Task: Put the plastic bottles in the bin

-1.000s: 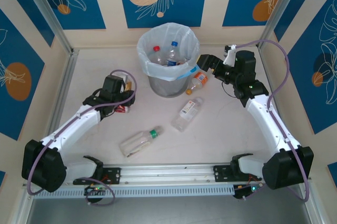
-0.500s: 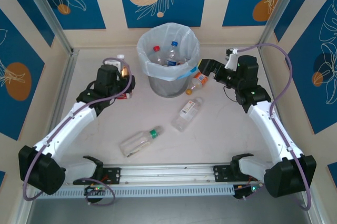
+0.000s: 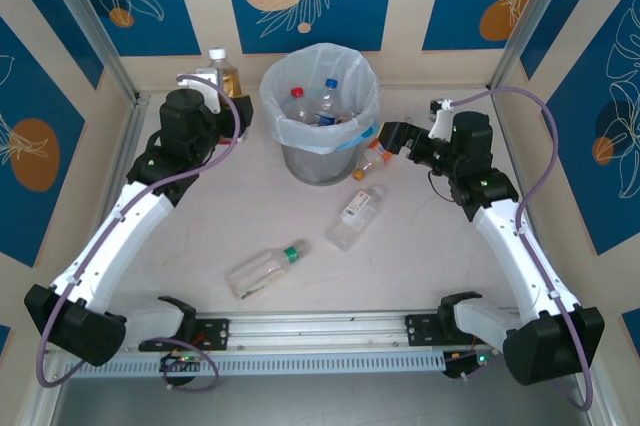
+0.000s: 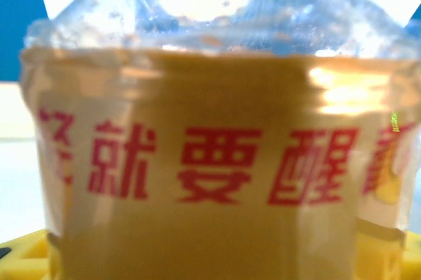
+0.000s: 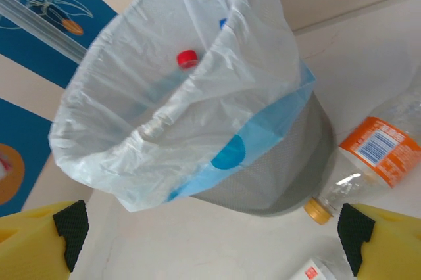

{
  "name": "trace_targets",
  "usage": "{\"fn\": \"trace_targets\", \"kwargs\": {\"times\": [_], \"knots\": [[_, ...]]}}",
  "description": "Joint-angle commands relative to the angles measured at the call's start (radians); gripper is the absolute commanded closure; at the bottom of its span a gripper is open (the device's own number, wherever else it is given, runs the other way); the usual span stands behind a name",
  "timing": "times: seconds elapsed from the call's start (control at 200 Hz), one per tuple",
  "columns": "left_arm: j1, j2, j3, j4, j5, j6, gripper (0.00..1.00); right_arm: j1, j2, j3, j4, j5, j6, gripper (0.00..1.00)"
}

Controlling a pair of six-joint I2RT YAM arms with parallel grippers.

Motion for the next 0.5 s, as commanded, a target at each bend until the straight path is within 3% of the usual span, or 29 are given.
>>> {"fn": "trace_targets", "kwargs": {"times": [0.0,0.145,0.495], "knots": [[0.01,0.033,0.067,0.105,0.06,0.084,0.42,0.003,-0.019,0.03,-0.068,0.045,-0.045,0.01],[0.008,0.117,0.152,0.207,0.188,0.17,0.42,0.005,-0.02,0.036,-0.088,0.05,-0.054,0.0],[0.002,0.361,0.403,0.175,0.417,0.165,0.41,0.02,-0.025,0.054,-0.164,0.125,-0.09,0.0]]}}
